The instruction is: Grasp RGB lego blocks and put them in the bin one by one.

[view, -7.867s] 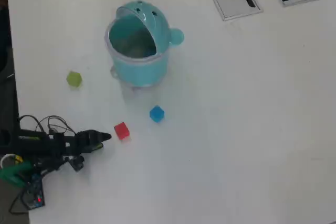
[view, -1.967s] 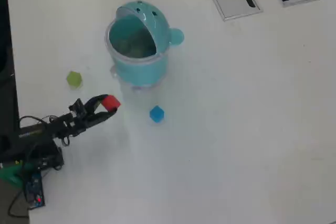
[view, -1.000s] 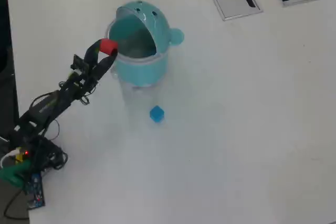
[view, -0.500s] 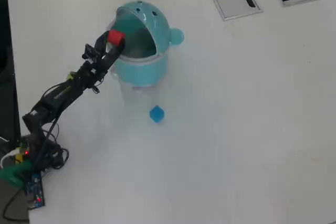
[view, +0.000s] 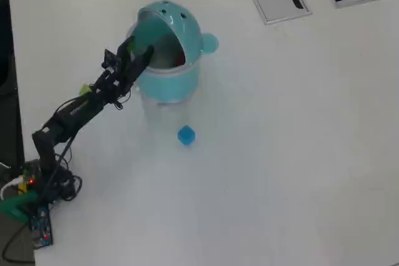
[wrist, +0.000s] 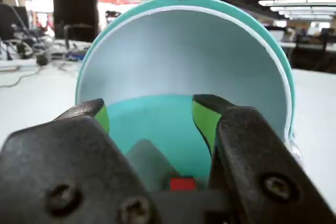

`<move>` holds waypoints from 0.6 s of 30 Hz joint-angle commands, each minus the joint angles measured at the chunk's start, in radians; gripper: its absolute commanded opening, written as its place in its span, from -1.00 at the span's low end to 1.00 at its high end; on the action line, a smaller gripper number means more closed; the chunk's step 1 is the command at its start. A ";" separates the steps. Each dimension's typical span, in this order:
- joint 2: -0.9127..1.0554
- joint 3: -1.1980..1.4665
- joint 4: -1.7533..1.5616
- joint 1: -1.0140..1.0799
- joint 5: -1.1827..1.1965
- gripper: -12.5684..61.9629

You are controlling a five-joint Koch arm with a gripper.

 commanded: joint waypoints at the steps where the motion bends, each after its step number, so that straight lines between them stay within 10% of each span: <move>1: 0.078 -0.048 -0.025 0.011 -0.037 0.12; 18: 0.382 0.276 0.259 0.199 -0.040 0.12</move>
